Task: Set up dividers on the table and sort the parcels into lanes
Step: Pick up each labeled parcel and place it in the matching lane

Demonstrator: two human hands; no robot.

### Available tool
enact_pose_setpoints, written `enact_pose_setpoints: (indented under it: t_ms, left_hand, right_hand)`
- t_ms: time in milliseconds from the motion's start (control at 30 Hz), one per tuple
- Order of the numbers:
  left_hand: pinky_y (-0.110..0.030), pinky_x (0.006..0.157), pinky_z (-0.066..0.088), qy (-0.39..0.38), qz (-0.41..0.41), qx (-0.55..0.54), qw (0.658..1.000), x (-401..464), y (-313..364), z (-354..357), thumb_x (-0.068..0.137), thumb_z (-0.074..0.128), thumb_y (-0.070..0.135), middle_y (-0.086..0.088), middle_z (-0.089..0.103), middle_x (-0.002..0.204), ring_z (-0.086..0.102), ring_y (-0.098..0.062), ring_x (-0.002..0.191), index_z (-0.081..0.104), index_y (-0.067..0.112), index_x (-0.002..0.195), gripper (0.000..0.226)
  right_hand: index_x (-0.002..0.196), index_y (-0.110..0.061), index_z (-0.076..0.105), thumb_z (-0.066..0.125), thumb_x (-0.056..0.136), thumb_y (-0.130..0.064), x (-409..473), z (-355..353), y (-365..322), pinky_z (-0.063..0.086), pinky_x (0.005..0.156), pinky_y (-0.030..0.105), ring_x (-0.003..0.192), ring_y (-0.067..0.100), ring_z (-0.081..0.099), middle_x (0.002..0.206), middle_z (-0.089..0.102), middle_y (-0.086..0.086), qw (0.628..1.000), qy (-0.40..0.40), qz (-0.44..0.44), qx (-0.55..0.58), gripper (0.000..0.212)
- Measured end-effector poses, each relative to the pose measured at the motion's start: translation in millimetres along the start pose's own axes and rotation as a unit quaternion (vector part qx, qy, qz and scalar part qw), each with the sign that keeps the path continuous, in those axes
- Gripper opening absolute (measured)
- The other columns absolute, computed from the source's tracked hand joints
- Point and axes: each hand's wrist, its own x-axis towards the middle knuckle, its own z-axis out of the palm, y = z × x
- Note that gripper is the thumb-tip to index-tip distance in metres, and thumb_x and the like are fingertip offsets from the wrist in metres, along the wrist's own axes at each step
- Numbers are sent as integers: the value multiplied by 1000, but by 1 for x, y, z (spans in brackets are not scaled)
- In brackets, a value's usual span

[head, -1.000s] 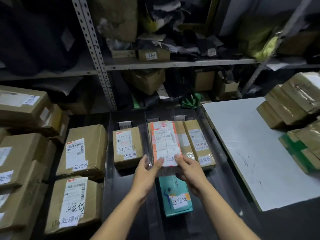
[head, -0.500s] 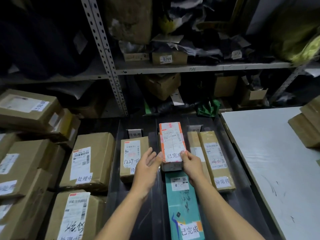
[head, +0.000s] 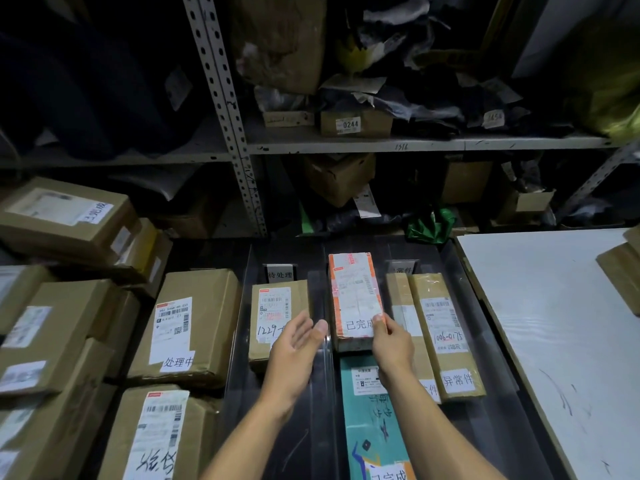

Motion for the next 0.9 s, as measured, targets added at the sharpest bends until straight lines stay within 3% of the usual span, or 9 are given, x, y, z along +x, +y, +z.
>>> enact_pose_setpoints:
  t_ms: [100, 167, 233, 333, 433, 567, 700, 900]
  left_hand:
    - [-8, 82, 35, 6, 10, 8, 1000, -6, 5, -7, 70, 63, 61, 6, 48, 144, 49, 5, 112, 39, 24, 147, 88]
    - [-8, 84, 35, 4, 19, 14, 1000, -8, 9, -14, 70, 62, 62, 7, 49, 143, 49, 10, 108, 40, 24, 147, 89]
    - [-12, 90, 35, 4, 25, 11, 1000, -11, 14, -23, 70, 63, 60, 5, 50, 144, 51, 4, 114, 40, 24, 146, 88]
    - [-20, 100, 38, 16, 40, -11, 999, -16, 26, -43, 72, 66, 53, 0, 52, 143, 52, -4, 122, 41, 20, 146, 85]
    - [-30, 108, 42, 20, 61, -28, 998, -27, 37, -74, 75, 68, 47, 1, 54, 140, 54, -1, 120, 43, 19, 145, 79]
    - [-2, 80, 44, 53, 100, -38, 993, -46, 47, -131, 74, 68, 49, 15, 57, 126, 55, 22, 100, 46, 24, 141, 75]
    - [-12, 91, 43, 105, 111, -49, 987, -70, 55, -201, 70, 68, 50, 3, 58, 134, 54, 11, 112, 47, 21, 140, 78]
    - [-9, 91, 43, 193, 115, -50, 973, -101, 46, -303, 83, 69, 36, 2, 56, 137, 54, -1, 122, 47, 20, 140, 64]
  right_hand:
    - [124, -17, 63, 49, 102, -32, -7, -1, -9, 53, 65, 22, 95, 13, 68, 112, 71, 0, 997, -15, -19, -80, 30]
    - [129, -16, 59, 49, 102, -31, -16, -2, -21, 57, 78, 32, 103, 19, 66, 120, 69, 3, 988, -11, -62, -141, 32]
    - [140, -16, 51, 51, 102, -32, -29, -1, -36, 53, 96, 41, 116, 23, 61, 131, 63, 5, 980, -7, -118, -158, 42]
    - [150, -18, 39, 55, 99, -39, -57, 6, -66, 39, 112, 39, 136, 20, 46, 149, 49, 3, 974, -27, -182, -135, 58]
    - [149, -23, 41, 57, 97, -43, -92, 27, -94, 36, 105, 25, 134, 14, 48, 146, 53, -1, 957, -73, -247, -135, 58]
    - [145, -28, 47, 59, 95, -45, -140, 70, -120, 40, 97, 17, 120, 4, 56, 135, 62, -4, 939, -116, -297, -125, 55]
    - [143, -27, 50, 59, 96, -41, -185, 127, -133, 38, 79, -2, 108, -6, 53, 132, 63, -7, 927, -178, -313, -107, 50]
    - [141, -28, 51, 57, 96, -44, -239, 220, -127, 46, 88, 14, 105, -6, 58, 128, 64, -10, 901, -265, -317, -129, 49]
